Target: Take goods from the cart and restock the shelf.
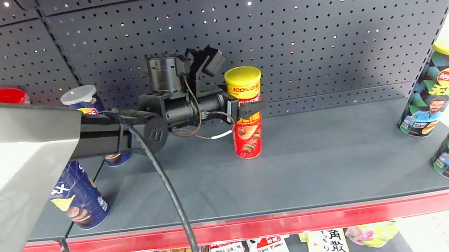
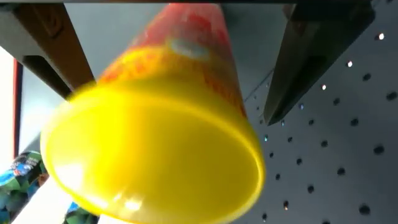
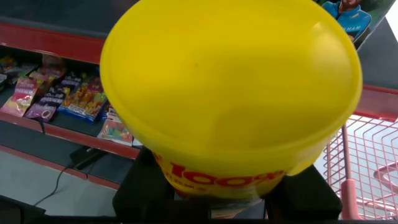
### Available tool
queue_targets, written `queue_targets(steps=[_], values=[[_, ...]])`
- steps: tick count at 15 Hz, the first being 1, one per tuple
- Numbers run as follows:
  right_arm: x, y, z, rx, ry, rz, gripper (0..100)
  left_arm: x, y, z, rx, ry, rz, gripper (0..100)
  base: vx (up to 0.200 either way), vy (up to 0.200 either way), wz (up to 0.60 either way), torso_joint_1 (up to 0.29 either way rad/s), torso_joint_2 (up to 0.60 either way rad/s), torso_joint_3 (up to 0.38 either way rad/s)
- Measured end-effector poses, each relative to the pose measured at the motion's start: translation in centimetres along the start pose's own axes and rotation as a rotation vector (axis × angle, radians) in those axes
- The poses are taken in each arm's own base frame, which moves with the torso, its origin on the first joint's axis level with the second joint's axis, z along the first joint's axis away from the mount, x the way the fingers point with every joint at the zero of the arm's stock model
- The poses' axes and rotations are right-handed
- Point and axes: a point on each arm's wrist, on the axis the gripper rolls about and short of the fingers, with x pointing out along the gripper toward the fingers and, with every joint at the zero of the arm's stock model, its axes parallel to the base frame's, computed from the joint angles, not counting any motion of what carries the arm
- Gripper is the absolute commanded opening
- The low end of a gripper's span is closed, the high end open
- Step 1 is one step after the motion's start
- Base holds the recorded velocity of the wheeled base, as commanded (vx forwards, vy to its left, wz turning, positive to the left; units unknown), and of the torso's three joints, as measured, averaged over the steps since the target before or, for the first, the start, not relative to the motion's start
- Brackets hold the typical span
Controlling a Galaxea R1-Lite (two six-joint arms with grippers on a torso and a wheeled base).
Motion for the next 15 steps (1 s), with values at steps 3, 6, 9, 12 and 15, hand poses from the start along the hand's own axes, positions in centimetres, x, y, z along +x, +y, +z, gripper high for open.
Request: queue_targets(steps=[3,6,9,12,15], values=[[0.0,0.0,0.0,0.000,0.000,-0.006,0,0.5,0.2,-0.1,0.002,-0.004,-0.001,0,0.000,0.000,0.00,0.000,0.00,0.000],[0.0,0.0,0.0,0.002,0.000,-0.007,0,0.8,-0.3,-0.3,0.000,0.002,-0.013,0,0.000,0.000,0.00,0.000,0.00,0.000],[0.0,0.0,0.0,0.002,0.000,-0.008,0,0.7,-0.8,-0.1,0.000,0.002,-0.030,0,0.000,0.000,0.00,0.000,0.00,0.000],[0.0,0.0,0.0,0.002,0.000,-0.007,0,-0.7,-1.7,0.2,-0.012,0.018,-0.067,0,0.000,0.000,0.00,0.000,0.00,0.000],[0.0,0.0,0.0,0.003,0.000,-0.007,0,-3.4,-3.4,-0.3,-0.042,0.060,-0.156,0,0.000,0.000,0.00,0.000,0.00,0.000]])
